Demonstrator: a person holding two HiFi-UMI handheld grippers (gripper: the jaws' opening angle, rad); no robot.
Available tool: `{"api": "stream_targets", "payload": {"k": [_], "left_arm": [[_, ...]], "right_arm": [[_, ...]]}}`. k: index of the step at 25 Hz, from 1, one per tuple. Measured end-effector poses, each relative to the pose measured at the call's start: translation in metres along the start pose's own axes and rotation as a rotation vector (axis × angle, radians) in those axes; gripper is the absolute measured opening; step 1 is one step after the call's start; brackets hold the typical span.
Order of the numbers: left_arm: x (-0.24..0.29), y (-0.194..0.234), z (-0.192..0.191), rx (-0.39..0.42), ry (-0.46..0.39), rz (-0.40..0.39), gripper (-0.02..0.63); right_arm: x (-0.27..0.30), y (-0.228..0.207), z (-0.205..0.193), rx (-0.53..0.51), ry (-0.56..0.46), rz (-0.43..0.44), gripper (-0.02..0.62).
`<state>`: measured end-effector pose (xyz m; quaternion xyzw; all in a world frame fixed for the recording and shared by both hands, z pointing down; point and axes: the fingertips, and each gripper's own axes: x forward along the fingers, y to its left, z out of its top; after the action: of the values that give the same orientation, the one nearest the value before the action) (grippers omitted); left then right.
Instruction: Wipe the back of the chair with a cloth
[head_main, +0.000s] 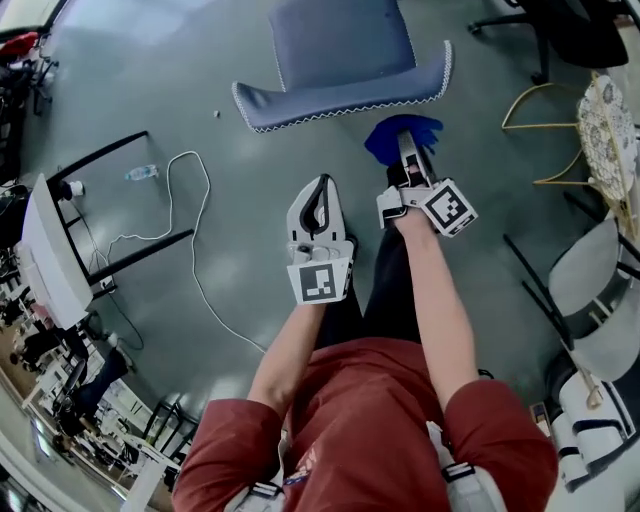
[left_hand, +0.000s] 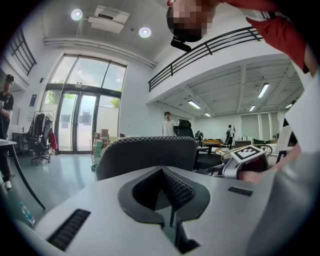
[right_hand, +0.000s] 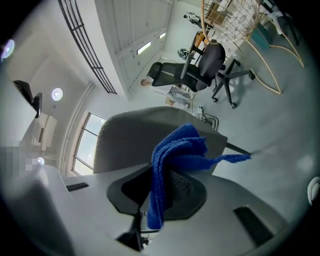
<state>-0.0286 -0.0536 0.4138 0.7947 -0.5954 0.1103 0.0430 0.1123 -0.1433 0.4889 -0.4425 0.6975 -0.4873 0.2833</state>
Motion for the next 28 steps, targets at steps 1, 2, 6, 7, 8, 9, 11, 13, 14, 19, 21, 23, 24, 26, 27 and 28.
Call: {"api": "stream_targets", "payload": {"k": [1,2,6,7,8,9,11,13,14,19,21,23,24,26,27,28], "left_arm": [[0.007,-0.003,-0.004,0.005,-0.016,-0.01,0.012],[0.013,-0.007,-0.01,0.01,-0.027,-0.019,0.014],[0.035,-0.013,-0.042,0.003,-0.029,-0.034,0.013],[0.038,-0.011,-0.05,0.002,-0.028,-0.034,0.014],[0.04,-0.008,-0.059,0.004,-0.025,-0.034,0.014],[0.043,-0.005,-0.068,0.005,-0.017,-0.032,0.014],[0.048,-0.005,-0.086,-0.007,0.003,-0.021,0.013],[0.052,-0.007,-0.1,-0.019,0.011,-0.009,0.014],[0.054,-0.007,-0.105,-0.025,0.014,-0.005,0.014],[0.064,-0.009,-0.132,-0.048,0.016,-0.002,0.012],[0.068,-0.012,-0.141,-0.047,0.022,-0.006,0.014],[0.069,-0.012,-0.143,-0.052,0.029,-0.003,0.014],[0.068,-0.01,-0.143,-0.055,0.032,-0.001,0.014],[0.066,-0.007,-0.141,-0.055,0.036,0.0,0.013],[0.065,-0.006,-0.14,-0.052,0.037,-0.002,0.014],[0.064,-0.003,-0.138,-0.05,0.04,-0.005,0.014]], "right_arm": [[-0.002,-0.024,-0.005,0.017,0.005,-0.053,0.061],[-0.005,-0.051,-0.011,0.042,0.012,-0.12,0.061],[0.002,-0.125,-0.028,0.061,0.025,-0.208,0.063],[0.008,-0.138,-0.034,0.052,0.031,-0.213,0.062],[0.014,-0.15,-0.04,0.039,0.043,-0.221,0.061],[0.02,-0.162,-0.046,0.024,0.058,-0.23,0.063],[0.029,-0.186,-0.05,0.007,0.084,-0.243,0.062],[0.036,-0.203,-0.047,0.006,0.081,-0.244,0.061],[0.041,-0.208,-0.043,0.009,0.069,-0.241,0.061],[0.063,-0.227,-0.028,0.002,0.027,-0.227,0.061],[0.072,-0.232,-0.02,-0.005,0.022,-0.219,0.061],[0.078,-0.231,-0.015,-0.014,0.023,-0.214,0.061],[0.08,-0.23,-0.014,-0.017,0.027,-0.216,0.062],[0.079,-0.228,-0.014,-0.019,0.033,-0.226,0.061],[0.079,-0.226,-0.015,-0.018,0.035,-0.23,0.062],[0.078,-0.222,-0.015,-0.02,0.036,-0.231,0.061]]}}
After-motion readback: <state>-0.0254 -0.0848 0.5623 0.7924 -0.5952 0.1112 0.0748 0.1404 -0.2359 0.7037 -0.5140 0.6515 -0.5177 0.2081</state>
